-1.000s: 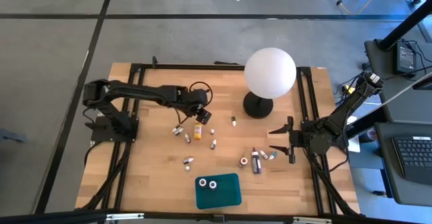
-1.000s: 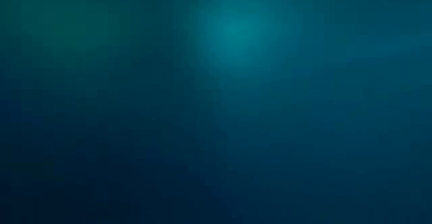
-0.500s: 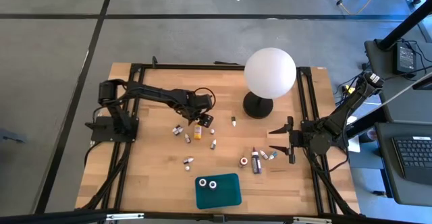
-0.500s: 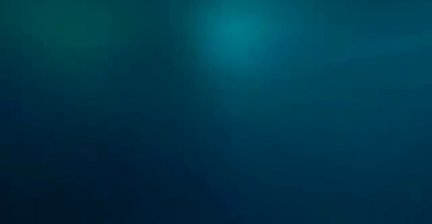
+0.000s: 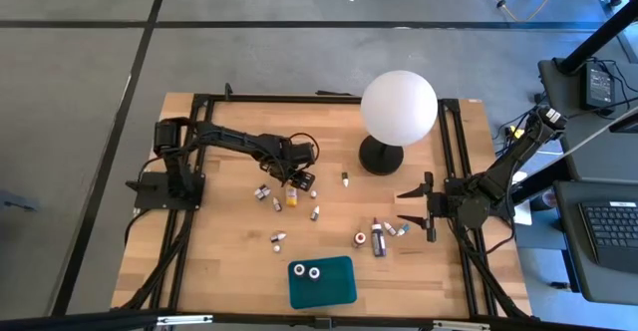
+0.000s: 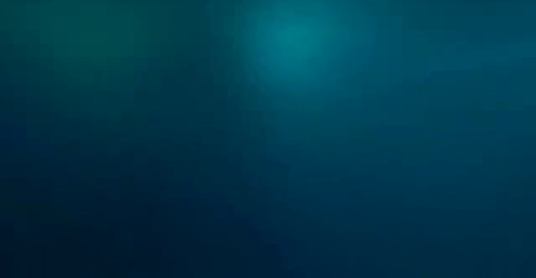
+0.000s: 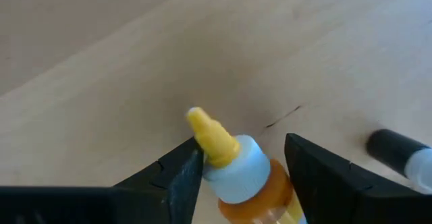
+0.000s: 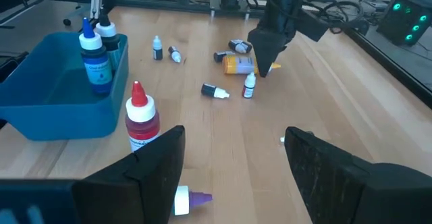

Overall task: Pick & Place food coloring
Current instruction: Put the large yellow food coloring bottle into the blue bin

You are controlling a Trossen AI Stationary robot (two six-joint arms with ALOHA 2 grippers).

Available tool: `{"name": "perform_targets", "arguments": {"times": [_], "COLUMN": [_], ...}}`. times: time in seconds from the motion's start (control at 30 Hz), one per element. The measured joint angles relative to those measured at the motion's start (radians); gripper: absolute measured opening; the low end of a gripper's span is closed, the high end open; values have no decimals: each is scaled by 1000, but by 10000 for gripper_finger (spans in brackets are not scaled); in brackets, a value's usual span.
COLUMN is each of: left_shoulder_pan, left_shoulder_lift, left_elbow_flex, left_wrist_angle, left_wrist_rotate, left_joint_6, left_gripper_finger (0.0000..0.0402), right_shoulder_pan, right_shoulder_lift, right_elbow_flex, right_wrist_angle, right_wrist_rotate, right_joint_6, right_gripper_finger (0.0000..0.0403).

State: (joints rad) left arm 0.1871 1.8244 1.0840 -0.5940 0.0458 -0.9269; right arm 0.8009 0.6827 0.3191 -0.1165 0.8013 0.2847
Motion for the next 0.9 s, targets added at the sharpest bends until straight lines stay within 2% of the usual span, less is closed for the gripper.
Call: {"name": "perform_targets", "arguments": {"times": [0.37,0.73,0.9], "left_shoulder_pan": [0,-3,-19], "left_shoulder_lift": [5,-28,-113], "left_elbow_flex": [0,10,59], "left_wrist_angle": [10,25,24], "left_wrist_rotate": [-2,-30,-113], "left_joint_6": [55,106,165], "left_gripper_finger": [115,116,114], "right_shoulder_pan": [0,0,0], "right_shoulder_lift": [0,0,1], "right_elbow_flex": [0,0,0], "right_wrist_angle": [0,0,-2], "right_wrist_rotate": [0,0,0], "right_joint_6": [1,0,1], "right_gripper_finger": [258,258,258]}}
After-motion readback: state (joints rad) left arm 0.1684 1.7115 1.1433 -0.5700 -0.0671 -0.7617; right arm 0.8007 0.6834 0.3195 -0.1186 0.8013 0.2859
